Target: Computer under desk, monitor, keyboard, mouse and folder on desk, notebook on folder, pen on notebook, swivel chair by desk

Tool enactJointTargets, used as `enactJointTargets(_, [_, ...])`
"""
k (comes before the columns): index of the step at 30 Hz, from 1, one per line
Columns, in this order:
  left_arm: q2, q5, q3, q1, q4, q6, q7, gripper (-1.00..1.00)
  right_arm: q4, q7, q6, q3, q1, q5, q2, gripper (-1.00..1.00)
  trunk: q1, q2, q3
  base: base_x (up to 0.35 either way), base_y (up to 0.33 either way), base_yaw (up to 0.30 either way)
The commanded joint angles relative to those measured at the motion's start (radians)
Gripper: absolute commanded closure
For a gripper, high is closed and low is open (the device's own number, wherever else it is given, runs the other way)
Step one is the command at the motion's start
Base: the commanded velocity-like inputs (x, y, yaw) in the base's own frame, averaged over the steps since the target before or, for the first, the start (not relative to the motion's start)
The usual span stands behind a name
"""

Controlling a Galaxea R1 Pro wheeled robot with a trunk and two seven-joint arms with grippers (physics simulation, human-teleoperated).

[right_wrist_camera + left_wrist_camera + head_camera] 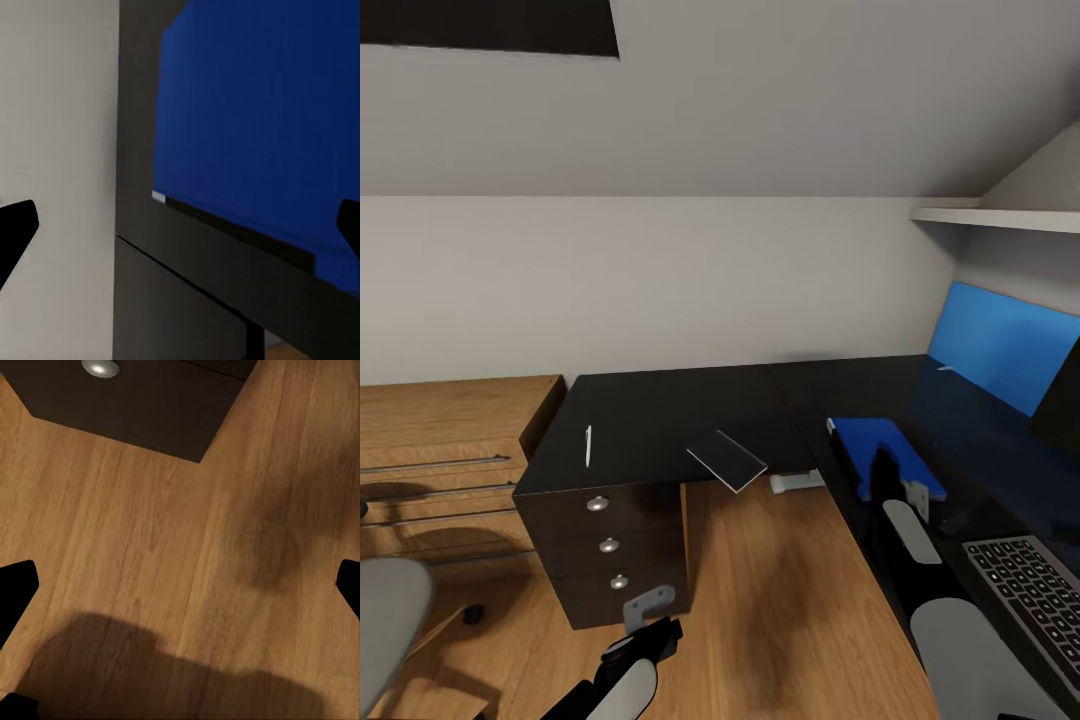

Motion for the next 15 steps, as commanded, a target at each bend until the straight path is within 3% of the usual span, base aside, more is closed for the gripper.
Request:
enactJointTargets(1, [0.001,0.002,-0.002,-0.001,0.001,0.004,0.006,-1.00,-0.025,-0.003,-0.005,0.002,0.007,-0.010,0.001,-1.00,0.000,-0.001,-0.001,0.000,0.000,0.000])
enactJointTargets(11, [0.001,0.001,-0.002,-0.001,0.005,0.004,0.006,-1.00,-0.201,-0.029,-0.005,0.003,0.104,-0.013,0.007,-1.00,0.000,-0.001,-0.001,0.000,0.000,0.000])
enactJointTargets(15, [0.002,0.000,0.000,-0.001,0.005,0.004,0.006,-1.00,-0.218,-0.035,-0.005,0.003,0.114,-0.013,0.007,-1.00,0.000,-0.001,-0.001,0.000,0.000,0.000])
